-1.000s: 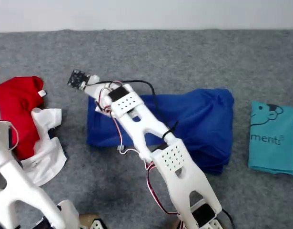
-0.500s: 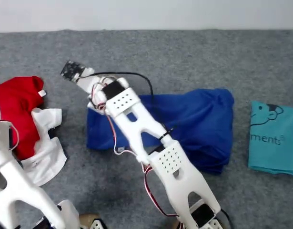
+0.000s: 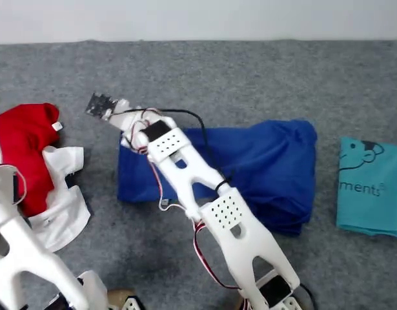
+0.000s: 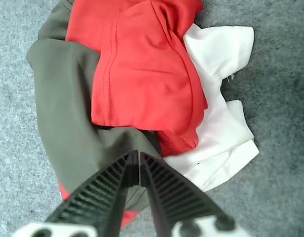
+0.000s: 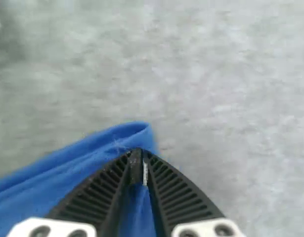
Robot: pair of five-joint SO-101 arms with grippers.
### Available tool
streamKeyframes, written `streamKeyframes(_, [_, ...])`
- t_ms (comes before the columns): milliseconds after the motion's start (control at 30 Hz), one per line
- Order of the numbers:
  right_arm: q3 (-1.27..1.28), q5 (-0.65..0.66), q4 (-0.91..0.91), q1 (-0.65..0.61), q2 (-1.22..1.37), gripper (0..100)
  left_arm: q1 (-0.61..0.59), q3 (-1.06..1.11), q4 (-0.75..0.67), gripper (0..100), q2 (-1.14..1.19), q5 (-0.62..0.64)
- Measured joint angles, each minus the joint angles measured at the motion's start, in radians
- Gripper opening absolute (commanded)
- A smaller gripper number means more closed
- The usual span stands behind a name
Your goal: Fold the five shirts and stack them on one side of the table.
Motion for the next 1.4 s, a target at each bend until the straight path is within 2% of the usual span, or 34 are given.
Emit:
streamKeyframes(167, [0.000, 0.000, -0.008, 0.020, 0.000, 1.4, 0.000, 0.000, 0.000, 2, 0.000, 0.000])
streamKeyframes(400, [0.002, 0.002, 0.123, 0.015, -0.066, 1.4, 0.000, 0.000, 0.000, 2, 0.000, 0.000])
streamKeyframes(633, [0.000, -0.080, 0.218, -0.048, -0.149, 1.4, 0.000, 0.000, 0.000, 2, 0.000, 0.000])
streamKeyframes(933, [0.000, -0.098, 0.249, -0.077, -0.106, 1.4, 0.000, 0.000, 0.000, 2, -0.002, 0.000])
streamKeyframes(1167, [-0.190, -0.100, 0.549, -0.066, -0.110, 1.4, 0.032, 0.000, 0.051, 2, -0.003, 0.000])
streamKeyframes(1400, [-0.371, -0.114, 0.890, 0.048, -0.110, 1.4, 0.219, 0.000, 0.080, 2, -0.003, 0.078])
